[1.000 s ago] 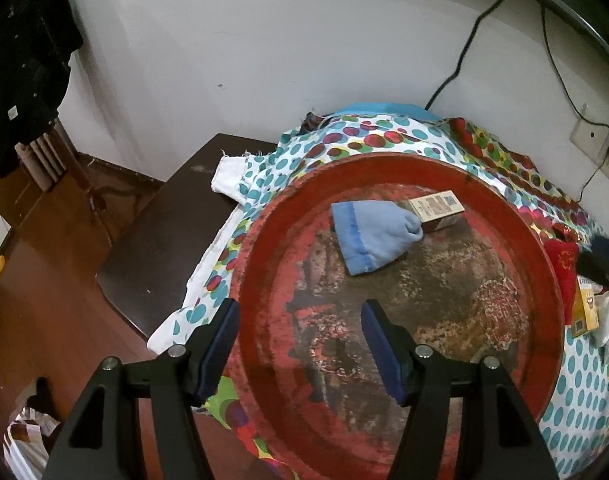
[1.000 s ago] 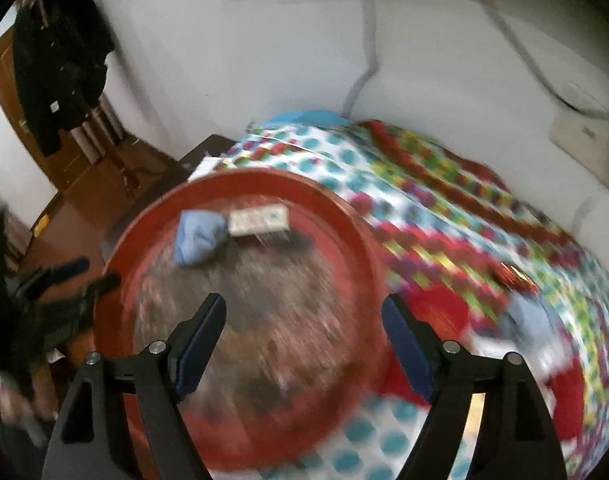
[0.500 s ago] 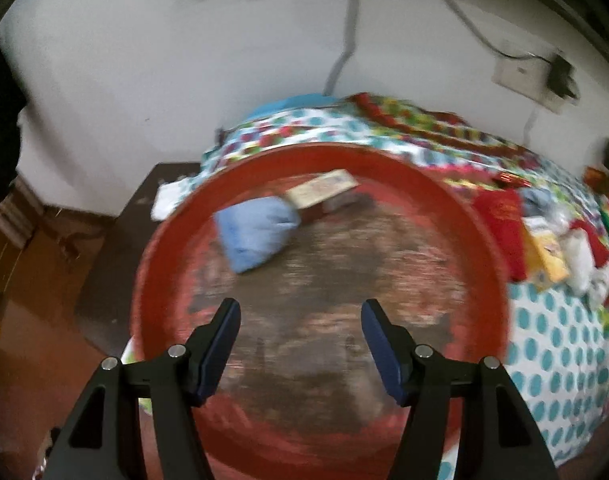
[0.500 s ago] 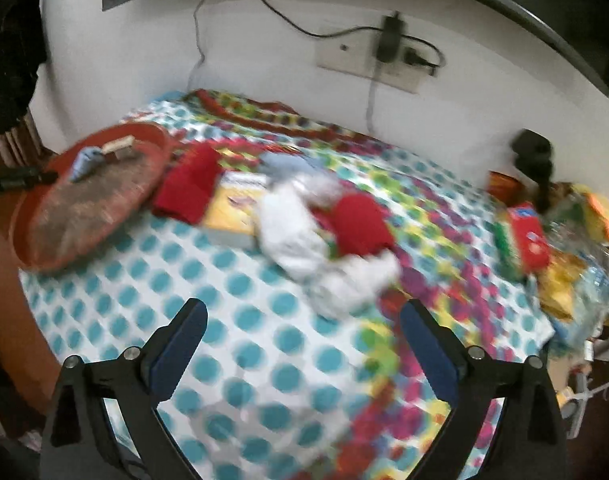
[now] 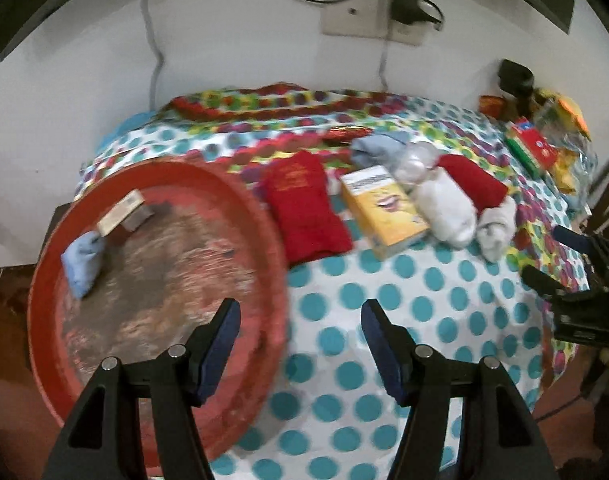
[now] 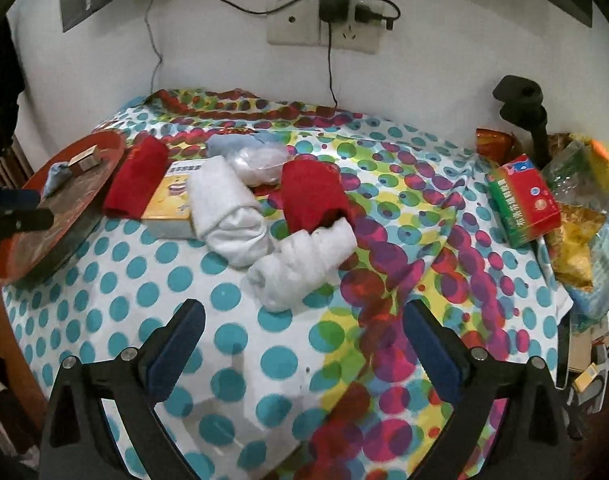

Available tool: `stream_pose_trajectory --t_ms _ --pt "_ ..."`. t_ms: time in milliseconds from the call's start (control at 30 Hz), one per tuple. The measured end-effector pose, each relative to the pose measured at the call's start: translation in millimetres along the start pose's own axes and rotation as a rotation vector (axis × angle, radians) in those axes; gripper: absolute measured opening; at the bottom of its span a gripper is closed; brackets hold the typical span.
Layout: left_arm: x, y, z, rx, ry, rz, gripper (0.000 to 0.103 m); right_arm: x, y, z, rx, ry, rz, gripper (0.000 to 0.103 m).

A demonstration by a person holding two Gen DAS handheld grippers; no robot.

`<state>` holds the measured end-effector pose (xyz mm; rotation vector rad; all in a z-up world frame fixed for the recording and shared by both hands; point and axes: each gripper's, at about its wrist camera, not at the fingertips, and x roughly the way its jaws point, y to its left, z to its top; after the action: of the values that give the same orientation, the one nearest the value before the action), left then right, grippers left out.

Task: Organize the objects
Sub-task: 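Grasp a white sock with the left gripper while the right gripper grasps another white sock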

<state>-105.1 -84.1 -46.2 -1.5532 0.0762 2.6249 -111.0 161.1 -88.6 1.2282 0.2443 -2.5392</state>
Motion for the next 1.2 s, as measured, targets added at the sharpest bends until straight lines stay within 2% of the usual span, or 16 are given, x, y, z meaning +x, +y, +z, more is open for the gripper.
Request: stream_pose_trajectory --t_ms 167,233,433,467,567,633,667,700,800,967,1067,1200 --pt "17 -28 13 0.026 0.033 -0.028 0.064 19 -9 6 0.064 0.007 0.026 0.097" --pt "24 -38 17 0.042 0.042 -0.032 0.064 25 -13 7 0.088 0.006 0.042 0.093" --pt "36 -68 31 0.11 0.041 -0.07 0.064 37 -18 15 0.112 -0.005 0.075 0.091" --pt "38 -72 34 0.116 0.04 -0.072 0.064 39 -17 16 0.106 -0.006 0.074 0.087" --pt "45 -81 45 0.131 0.045 -0.066 0.064 46 -15 19 0.096 0.002 0.085 0.062" --pt "47 -87 51 0.148 0.042 -0.068 0.064 50 -15 18 0.098 0.016 0.096 0.059" --pt "49 -90 54 0.159 0.04 -0.068 0.064 50 -16 17 0.101 0.017 0.108 0.053" --pt "51 -94 57 0.171 0.038 -0.067 0.064 50 -17 16 0.101 0.014 0.121 0.044" --pt "59 -104 67 0.196 0.043 -0.076 0.064 43 -20 10 0.093 0.002 0.133 0.041" --pt "75 -124 79 0.238 0.074 -0.067 0.064 28 -25 -4 0.066 -0.018 0.097 0.041" --pt "84 -135 83 0.24 0.098 -0.084 0.065 24 -31 -12 0.083 -0.023 0.128 0.041" --pt "94 -152 80 0.261 0.103 -0.043 0.065 22 -36 -16 0.105 -0.029 0.149 0.041"
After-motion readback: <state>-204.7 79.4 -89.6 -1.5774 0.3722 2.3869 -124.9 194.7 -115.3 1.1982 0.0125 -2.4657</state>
